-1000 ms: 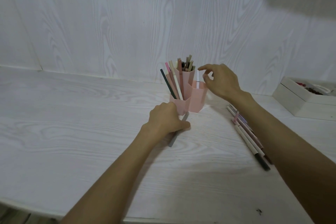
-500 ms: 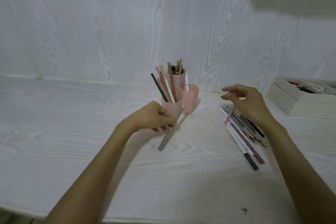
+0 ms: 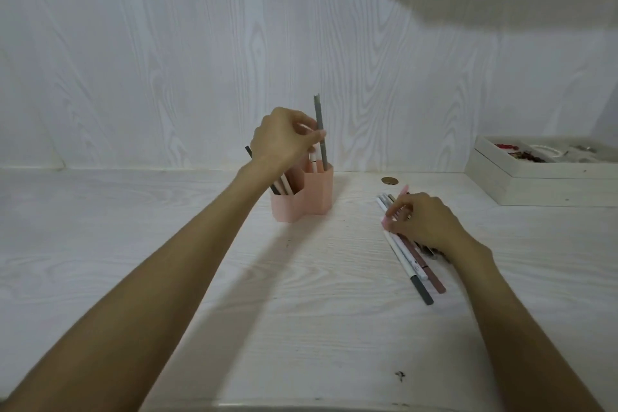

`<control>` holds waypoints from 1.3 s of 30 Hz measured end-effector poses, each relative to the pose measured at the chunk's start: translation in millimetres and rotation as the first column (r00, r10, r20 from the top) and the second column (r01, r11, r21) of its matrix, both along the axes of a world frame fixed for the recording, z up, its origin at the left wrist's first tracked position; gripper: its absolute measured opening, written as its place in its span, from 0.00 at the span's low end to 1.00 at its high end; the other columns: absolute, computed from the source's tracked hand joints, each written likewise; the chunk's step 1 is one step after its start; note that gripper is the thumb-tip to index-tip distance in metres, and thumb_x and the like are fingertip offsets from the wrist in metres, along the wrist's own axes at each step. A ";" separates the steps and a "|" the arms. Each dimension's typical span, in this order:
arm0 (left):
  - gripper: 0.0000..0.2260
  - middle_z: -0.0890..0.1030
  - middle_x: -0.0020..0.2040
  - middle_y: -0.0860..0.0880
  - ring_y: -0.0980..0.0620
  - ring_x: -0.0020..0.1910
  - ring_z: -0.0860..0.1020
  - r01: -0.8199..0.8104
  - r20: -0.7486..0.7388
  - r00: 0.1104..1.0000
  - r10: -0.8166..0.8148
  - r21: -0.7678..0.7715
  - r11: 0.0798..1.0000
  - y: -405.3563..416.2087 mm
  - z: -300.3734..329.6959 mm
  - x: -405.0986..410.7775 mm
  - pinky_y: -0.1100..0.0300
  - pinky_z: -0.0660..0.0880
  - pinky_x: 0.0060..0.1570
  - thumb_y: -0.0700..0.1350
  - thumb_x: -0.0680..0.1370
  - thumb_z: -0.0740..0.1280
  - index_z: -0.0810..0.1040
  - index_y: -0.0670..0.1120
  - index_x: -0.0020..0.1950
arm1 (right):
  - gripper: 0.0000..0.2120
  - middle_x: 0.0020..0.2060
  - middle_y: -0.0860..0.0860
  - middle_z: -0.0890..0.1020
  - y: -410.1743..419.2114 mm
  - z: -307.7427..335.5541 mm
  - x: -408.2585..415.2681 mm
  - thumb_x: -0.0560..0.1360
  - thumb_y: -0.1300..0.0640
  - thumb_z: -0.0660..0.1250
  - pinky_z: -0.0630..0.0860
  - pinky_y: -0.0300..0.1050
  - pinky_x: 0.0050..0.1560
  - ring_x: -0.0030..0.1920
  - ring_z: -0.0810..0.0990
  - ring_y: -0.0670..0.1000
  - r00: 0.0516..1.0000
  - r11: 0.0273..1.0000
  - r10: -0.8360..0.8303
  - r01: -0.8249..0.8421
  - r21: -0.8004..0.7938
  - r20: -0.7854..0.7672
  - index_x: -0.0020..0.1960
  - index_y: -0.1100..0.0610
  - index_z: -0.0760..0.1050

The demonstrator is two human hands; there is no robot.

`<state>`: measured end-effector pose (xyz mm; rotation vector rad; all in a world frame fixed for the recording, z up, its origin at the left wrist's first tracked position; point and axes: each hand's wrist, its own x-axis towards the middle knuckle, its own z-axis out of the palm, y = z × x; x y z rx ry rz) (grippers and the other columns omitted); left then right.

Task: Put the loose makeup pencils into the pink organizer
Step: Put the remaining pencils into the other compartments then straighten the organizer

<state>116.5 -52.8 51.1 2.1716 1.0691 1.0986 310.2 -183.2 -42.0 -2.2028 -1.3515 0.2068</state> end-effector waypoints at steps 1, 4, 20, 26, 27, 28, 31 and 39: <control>0.09 0.85 0.41 0.52 0.58 0.39 0.82 -0.031 -0.040 0.999 0.032 0.018 0.999 1.7 -4.0 4.5 0.63 0.74 0.40 0.51 0.74 0.71 0.83 0.48 0.51 | 0.06 0.41 0.48 0.79 -0.6 -0.5 -0.7 0.70 0.48 0.72 0.69 0.41 0.41 0.43 0.77 0.48 1.000 1.000 0.005 -0.005 0.010 -0.006 0.44 0.48 0.79; 0.09 0.85 0.41 0.50 0.54 0.45 0.83 -0.101 -0.068 0.992 0.104 0.058 0.993 7.7 -12.4 9.6 0.60 0.75 0.44 0.50 0.74 0.71 0.84 0.47 0.50 | 0.04 0.38 0.45 0.77 -2.6 -0.1 -2.1 0.69 0.48 0.72 0.69 0.40 0.38 0.41 0.77 0.46 1.000 1.000 0.014 -0.014 0.011 -0.018 0.40 0.45 0.78; 0.11 0.85 0.45 0.43 0.45 0.45 0.82 -0.054 -0.505 0.860 0.078 0.061 0.997 18.9 -16.7 36.7 0.54 0.77 0.45 0.46 0.74 0.72 0.83 0.40 0.50 | 0.04 0.40 0.48 0.78 -0.9 8.4 -6.2 0.68 0.54 0.73 0.67 0.35 0.30 0.35 0.74 0.43 0.999 0.994 -0.001 -0.003 -0.109 -0.034 0.41 0.47 0.79; 0.14 0.84 0.46 0.44 0.46 0.45 0.82 -0.103 -0.514 0.835 0.196 0.203 0.974 19.9 -20.0 35.7 0.54 0.78 0.45 0.51 0.73 0.73 0.83 0.42 0.51 | 0.05 0.31 0.40 0.74 -3.2 11.6 -9.8 0.65 0.55 0.76 0.66 0.32 0.24 0.31 0.73 0.39 0.998 0.989 0.013 -0.022 -0.147 -0.062 0.39 0.52 0.81; 0.14 0.84 0.46 0.45 0.46 0.45 0.81 -0.111 -0.502 0.838 0.214 0.227 0.968 19.7 -20.2 35.6 0.54 0.78 0.46 0.52 0.72 0.74 0.83 0.43 0.50 | 0.06 0.29 0.39 0.74 -3.5 12.2 -11.4 0.65 0.55 0.77 0.65 0.28 0.21 0.29 0.74 0.39 0.998 0.988 0.011 -0.020 -0.151 -0.061 0.41 0.54 0.82; 0.14 0.84 0.47 0.45 0.46 0.47 0.81 -0.114 -0.476 0.849 0.230 0.260 0.959 19.0 -19.7 35.6 0.54 0.77 0.47 0.52 0.72 0.74 0.83 0.43 0.51 | 0.07 0.29 0.38 0.74 -3.5 12.8 -13.3 0.65 0.54 0.77 0.62 0.25 0.17 0.27 0.74 0.39 0.998 0.987 0.013 -0.022 -0.158 -0.059 0.41 0.54 0.83; 0.15 0.84 0.45 0.49 0.51 0.47 0.81 -0.086 -0.298 0.933 0.200 0.354 0.931 5.9 -19.4 34.9 0.58 0.72 0.43 0.56 0.72 0.72 0.82 0.46 0.49 | 0.07 0.29 0.39 0.74 -2.8 13.7 -18.9 0.66 0.52 0.77 0.61 0.24 0.16 0.27 0.73 0.39 0.996 0.984 0.027 -0.041 -0.175 -0.084 0.40 0.52 0.81; 0.17 0.83 0.35 0.53 0.56 0.37 0.82 0.197 -0.628 0.718 -0.300 -0.231 0.953 -45.8 -80.7 17.6 0.58 0.78 0.44 0.60 0.74 0.67 0.85 0.47 0.41 | 0.10 0.33 0.52 0.83 -0.4 13.5 -28.4 0.66 0.60 0.77 0.75 0.29 0.26 0.25 0.81 0.42 0.884 0.991 0.023 -0.083 -0.108 -0.467 0.46 0.59 0.81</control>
